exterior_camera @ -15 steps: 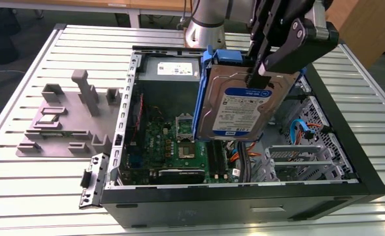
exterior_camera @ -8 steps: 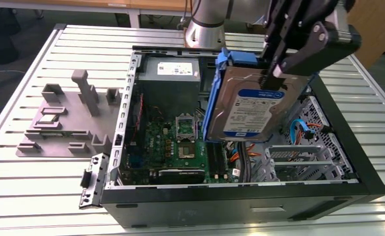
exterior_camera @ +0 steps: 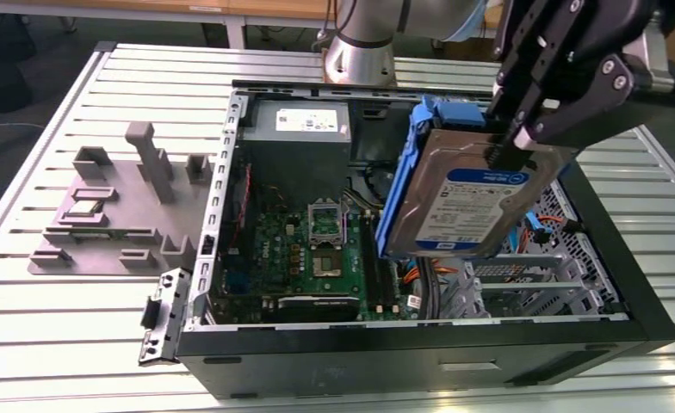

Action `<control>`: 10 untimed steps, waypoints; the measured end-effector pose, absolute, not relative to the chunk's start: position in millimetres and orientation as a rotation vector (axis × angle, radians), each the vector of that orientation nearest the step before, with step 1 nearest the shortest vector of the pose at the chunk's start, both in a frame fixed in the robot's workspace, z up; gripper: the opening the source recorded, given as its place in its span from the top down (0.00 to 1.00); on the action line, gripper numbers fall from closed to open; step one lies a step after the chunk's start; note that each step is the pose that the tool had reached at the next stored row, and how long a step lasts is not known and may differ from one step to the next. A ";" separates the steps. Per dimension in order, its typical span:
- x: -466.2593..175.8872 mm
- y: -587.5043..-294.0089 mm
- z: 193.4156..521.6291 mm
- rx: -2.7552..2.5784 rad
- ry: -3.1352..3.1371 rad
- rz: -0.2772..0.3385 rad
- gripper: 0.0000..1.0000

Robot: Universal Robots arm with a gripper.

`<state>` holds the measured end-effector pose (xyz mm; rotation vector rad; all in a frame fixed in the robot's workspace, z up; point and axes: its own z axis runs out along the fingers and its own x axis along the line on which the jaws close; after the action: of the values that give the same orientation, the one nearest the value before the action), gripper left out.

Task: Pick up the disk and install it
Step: 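Pick up the disk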

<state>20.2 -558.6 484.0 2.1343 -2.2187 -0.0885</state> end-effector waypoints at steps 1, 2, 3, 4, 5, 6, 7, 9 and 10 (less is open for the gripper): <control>21.6 -559.3 484.0 2.134 -2.218 -0.087 0.65; 23.3 -560.0 483.9 2.133 -2.218 -0.086 0.65; 25.3 -560.6 483.8 2.133 -2.217 -0.085 0.65; 27.8 -561.0 483.7 2.132 -2.217 -0.084 0.65; 30.4 -561.4 483.7 2.132 -2.216 -0.083 0.65; 33.6 -561.6 483.5 2.131 -2.216 -0.082 0.65; 36.8 -561.8 483.3 2.131 -2.216 -0.081 0.65; 43.4 -562.0 483.1 2.130 -2.215 -0.079 0.65; 46.7 -562.1 483.0 2.130 -2.214 -0.078 0.65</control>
<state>46.7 -562.1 483.0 2.1296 -2.2145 -0.0777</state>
